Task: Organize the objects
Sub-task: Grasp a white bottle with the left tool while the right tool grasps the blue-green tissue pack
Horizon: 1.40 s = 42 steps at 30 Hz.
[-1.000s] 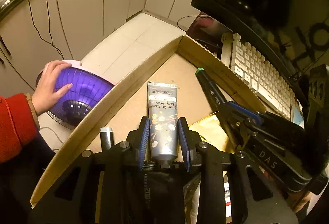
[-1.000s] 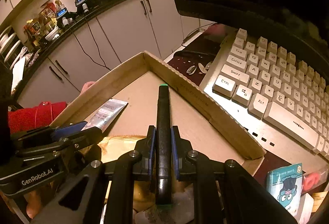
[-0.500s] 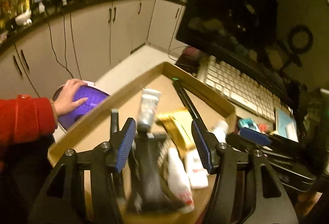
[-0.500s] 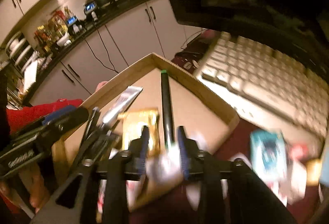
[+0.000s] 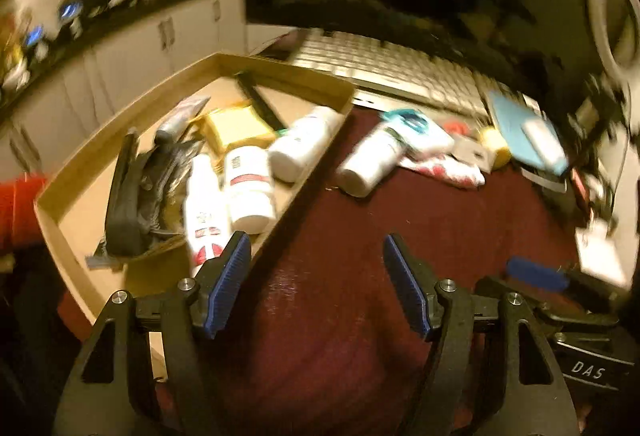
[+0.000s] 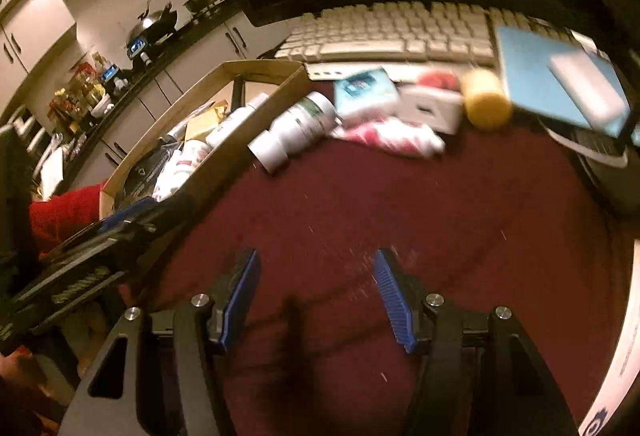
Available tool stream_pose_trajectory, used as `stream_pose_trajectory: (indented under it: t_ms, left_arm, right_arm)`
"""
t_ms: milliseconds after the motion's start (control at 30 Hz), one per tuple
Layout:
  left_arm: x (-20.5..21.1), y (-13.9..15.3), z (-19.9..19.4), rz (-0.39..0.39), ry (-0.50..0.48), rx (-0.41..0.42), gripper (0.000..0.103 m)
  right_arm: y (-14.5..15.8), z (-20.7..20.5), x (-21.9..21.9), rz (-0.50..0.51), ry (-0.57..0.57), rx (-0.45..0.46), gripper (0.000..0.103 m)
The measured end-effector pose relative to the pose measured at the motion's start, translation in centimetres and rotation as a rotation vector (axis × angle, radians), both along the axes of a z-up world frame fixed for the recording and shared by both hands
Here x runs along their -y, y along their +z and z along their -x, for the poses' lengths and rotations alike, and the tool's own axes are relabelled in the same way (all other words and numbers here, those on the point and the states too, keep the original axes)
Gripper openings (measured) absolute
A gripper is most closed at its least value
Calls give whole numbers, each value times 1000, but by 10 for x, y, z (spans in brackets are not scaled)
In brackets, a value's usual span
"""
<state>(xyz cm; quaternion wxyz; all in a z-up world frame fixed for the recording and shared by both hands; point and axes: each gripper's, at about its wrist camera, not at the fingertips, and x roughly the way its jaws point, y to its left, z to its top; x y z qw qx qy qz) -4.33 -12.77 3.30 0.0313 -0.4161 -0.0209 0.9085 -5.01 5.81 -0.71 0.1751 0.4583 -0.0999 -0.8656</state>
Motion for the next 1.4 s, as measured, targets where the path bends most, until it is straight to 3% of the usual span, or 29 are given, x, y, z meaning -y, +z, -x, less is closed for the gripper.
stream_pose_trajectory:
  t_ms: [100, 200, 433, 567, 833, 1000, 1067, 1300, 1400]
  left_arm:
    - [-14, 1, -1, 20, -32, 13, 69]
    - [-21, 2, -5, 8, -59, 2, 69]
    - [-26, -3, 5, -3, -81, 14, 69]
    - [-22, -7, 13, -33, -107, 64, 69]
    - [-23, -2, 25, -47, -143, 68, 69]
    - [-29, 4, 48, -21, -163, 56, 69]
    - [-31, 4, 63, 1, -166, 60, 69]
    - [-49, -7, 103, 42, -218, 121, 69]
    - [-54, -15, 109, 69, -218, 137, 63]
  right_arm:
    - [1, -12, -4, -72, 14, -60, 60]
    - [0, -15, -7, -65, 41, -80, 63]
    - [-8, -12, -22, -145, -38, -81, 63]
    - [-16, -12, -27, -182, -52, -62, 63]
    - [-21, -14, -28, -214, -47, -53, 64]
    - [-21, -15, -27, -249, -30, -42, 68]
    - [-22, -15, -26, -268, -22, -42, 74]
    - [-25, -17, -23, -315, -32, -63, 81]
    - [-25, -15, -24, -315, -27, -58, 82]
